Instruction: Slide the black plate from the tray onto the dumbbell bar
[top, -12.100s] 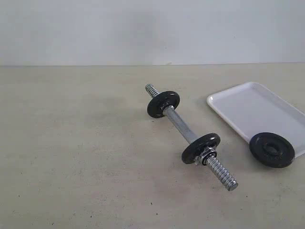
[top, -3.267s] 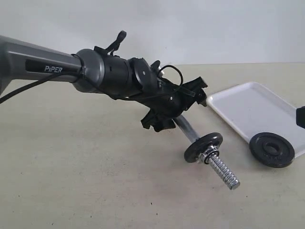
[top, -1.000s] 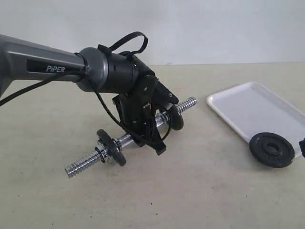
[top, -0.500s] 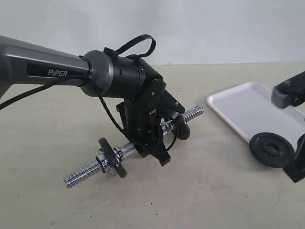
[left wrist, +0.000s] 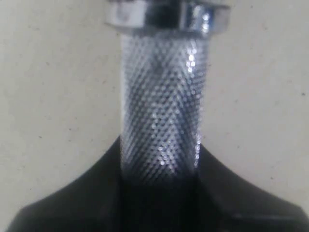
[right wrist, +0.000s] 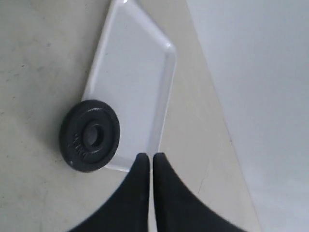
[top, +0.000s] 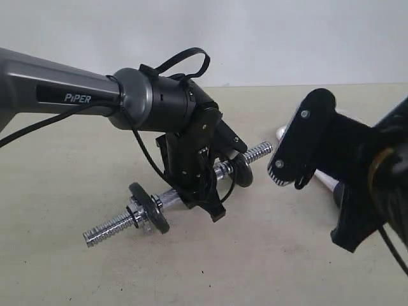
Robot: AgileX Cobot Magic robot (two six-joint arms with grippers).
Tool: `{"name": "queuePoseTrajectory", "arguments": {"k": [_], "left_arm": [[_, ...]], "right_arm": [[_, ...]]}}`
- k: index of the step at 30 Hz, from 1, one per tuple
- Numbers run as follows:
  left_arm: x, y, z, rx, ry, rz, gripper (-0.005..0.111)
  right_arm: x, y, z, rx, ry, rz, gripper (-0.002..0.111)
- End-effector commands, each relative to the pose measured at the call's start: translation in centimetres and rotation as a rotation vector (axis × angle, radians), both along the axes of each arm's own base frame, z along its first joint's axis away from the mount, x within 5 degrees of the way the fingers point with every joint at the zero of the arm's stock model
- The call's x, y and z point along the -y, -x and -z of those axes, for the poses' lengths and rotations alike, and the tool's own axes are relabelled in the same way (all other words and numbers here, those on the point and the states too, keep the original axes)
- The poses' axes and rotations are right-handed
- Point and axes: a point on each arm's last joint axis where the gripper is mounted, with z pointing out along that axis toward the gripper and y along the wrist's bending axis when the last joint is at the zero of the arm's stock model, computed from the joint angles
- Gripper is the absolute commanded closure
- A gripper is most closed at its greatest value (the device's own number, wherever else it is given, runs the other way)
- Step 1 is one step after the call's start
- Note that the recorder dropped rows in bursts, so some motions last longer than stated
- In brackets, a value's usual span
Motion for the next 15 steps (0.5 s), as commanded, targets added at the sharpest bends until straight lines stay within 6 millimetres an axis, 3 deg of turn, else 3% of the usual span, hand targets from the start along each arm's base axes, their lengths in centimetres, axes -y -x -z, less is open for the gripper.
{"name": "queuePoseTrajectory", "arguments": {"k": [1, 6, 15], "left_arm": [[0.4, -0.4, -2.0, 0.080, 0.039, 0.038, 0.102], [0.4, -0.4, -2.0, 0.083, 0.042, 0.039, 0.102], [0.3, -0.5, -2.0, 0.091, 0.033, 0.047, 0.102]], "right_arm": [[0.1, 2.3, 2.5, 0.073, -0.015, -0.047, 0.109], [2.0, 3.5, 7.3, 0.060, 0.016, 0.040, 0.109], [1.1, 3.1, 11.9, 0.080, 0.133, 0.091, 0.109]]}}
